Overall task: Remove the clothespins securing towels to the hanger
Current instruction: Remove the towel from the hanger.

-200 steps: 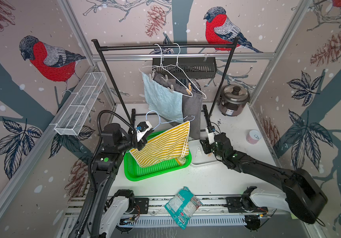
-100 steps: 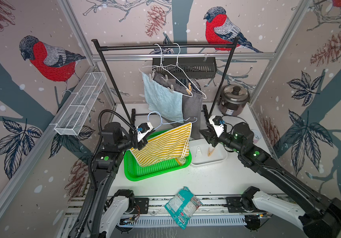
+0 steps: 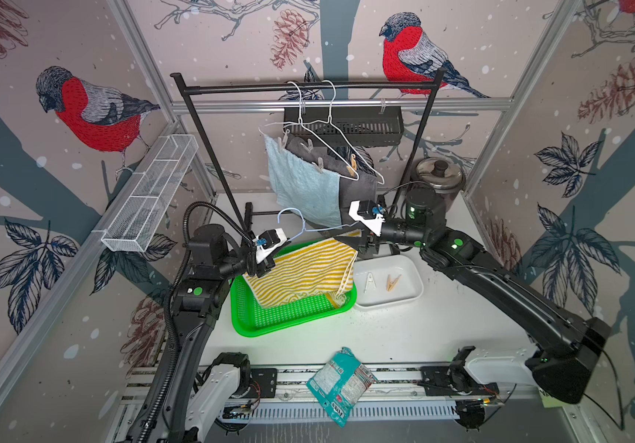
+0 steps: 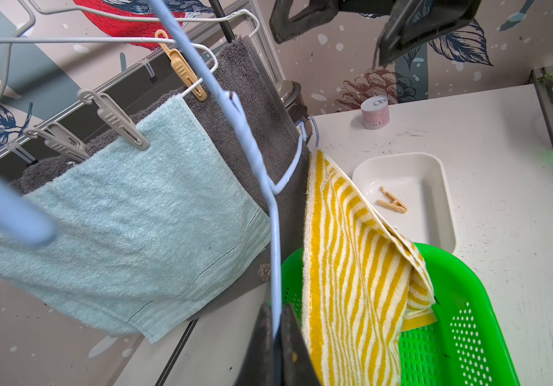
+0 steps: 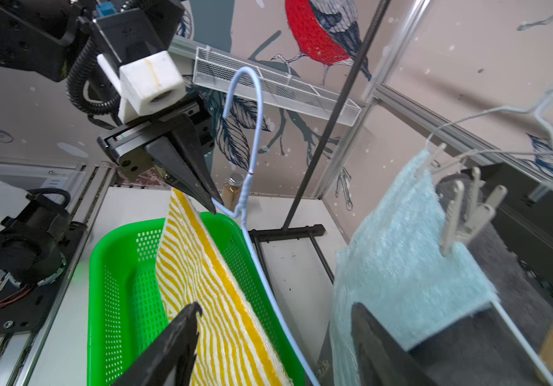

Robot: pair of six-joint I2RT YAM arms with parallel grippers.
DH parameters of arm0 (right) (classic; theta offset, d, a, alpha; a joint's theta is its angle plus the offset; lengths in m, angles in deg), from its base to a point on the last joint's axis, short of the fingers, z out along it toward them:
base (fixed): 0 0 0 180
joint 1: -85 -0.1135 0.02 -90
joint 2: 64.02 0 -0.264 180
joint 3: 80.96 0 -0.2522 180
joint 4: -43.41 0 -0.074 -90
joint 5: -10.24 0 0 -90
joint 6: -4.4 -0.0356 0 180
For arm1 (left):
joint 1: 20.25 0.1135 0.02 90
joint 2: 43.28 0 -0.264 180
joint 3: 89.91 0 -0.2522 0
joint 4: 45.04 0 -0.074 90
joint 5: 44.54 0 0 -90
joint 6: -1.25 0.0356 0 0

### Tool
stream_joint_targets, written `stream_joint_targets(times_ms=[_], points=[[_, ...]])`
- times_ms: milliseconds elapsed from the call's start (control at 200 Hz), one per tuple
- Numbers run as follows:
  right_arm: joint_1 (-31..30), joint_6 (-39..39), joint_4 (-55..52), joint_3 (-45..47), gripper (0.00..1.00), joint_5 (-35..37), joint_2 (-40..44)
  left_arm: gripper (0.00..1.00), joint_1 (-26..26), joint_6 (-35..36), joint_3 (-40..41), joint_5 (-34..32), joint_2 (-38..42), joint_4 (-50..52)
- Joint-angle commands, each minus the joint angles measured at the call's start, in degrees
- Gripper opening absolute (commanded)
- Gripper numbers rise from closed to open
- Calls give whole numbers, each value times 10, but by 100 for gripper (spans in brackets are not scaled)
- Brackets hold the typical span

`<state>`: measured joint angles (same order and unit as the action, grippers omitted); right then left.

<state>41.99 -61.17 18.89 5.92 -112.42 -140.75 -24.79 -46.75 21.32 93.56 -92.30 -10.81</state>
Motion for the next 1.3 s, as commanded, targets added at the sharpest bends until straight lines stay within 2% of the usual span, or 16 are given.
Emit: stream_joint_targets(times_ms=[0, 310, 600, 845, 1106, 1296], points=[[-10, 43, -37, -30, 73, -46, -25, 0, 1, 19, -6, 24, -1, -11], [-35, 48, -42, -98, 72, -74, -114, 0, 1, 25, -1, 27, 3, -9], [-46, 26, -33, -134, 57, -112, -168, 0, 1, 28, 4, 37, 5, -11], [-53, 20, -31, -144, 47, -117, -187, 0, 0, 30, 3, 39, 5, -11], [-53, 18, -33, -149, 26, -117, -192, 0, 1, 32, 5, 37, 6, -11], [-53, 7, -29, -144, 5, -114, -186, 0, 1, 31, 6, 35, 8, -12]])
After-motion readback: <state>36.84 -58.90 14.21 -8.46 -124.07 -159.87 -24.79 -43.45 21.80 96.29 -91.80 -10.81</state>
